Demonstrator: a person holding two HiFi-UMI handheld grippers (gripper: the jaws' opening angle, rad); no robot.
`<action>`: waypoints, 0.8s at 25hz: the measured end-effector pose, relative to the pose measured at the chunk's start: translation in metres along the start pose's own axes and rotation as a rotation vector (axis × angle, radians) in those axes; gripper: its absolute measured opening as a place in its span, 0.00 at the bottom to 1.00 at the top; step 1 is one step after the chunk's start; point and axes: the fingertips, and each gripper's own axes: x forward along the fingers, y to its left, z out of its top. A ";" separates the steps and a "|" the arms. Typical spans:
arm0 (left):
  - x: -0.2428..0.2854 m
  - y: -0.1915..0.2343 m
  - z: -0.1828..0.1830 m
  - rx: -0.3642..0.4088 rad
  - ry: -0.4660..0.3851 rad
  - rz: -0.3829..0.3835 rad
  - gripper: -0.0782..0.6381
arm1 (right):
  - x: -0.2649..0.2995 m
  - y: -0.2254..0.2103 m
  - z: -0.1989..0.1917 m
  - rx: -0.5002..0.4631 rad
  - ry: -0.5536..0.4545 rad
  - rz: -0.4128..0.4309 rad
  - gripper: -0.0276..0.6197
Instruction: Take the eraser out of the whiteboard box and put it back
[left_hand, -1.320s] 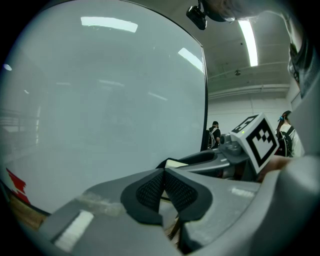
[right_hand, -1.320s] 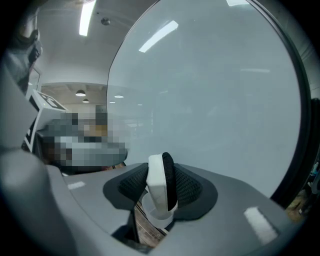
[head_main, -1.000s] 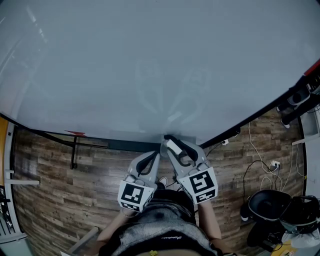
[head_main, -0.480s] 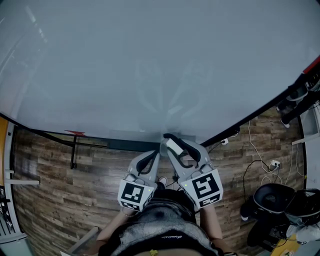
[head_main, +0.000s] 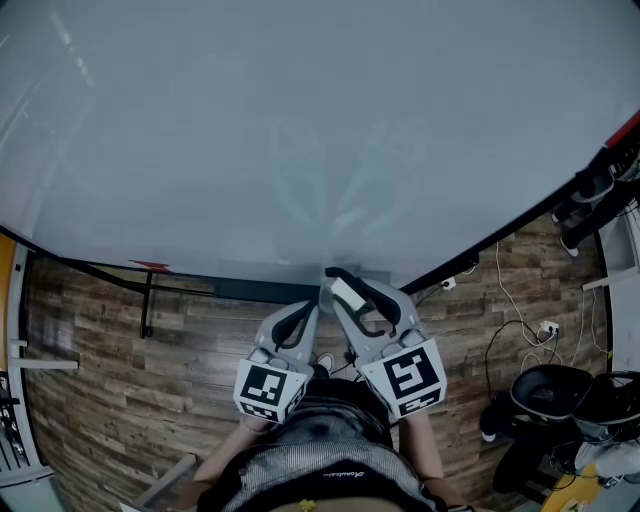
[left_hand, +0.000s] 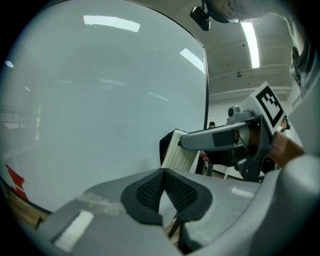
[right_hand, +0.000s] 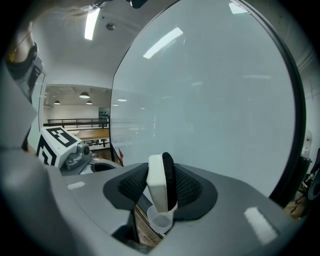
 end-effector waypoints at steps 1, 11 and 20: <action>0.000 0.000 0.000 -0.001 -0.002 0.001 0.11 | 0.000 0.001 0.000 0.000 0.000 0.001 0.29; -0.003 -0.002 -0.001 -0.019 0.009 0.000 0.11 | -0.002 0.003 0.000 -0.003 0.017 0.001 0.29; -0.002 0.002 0.000 0.010 -0.008 0.017 0.11 | -0.003 0.004 0.001 0.004 0.016 0.002 0.29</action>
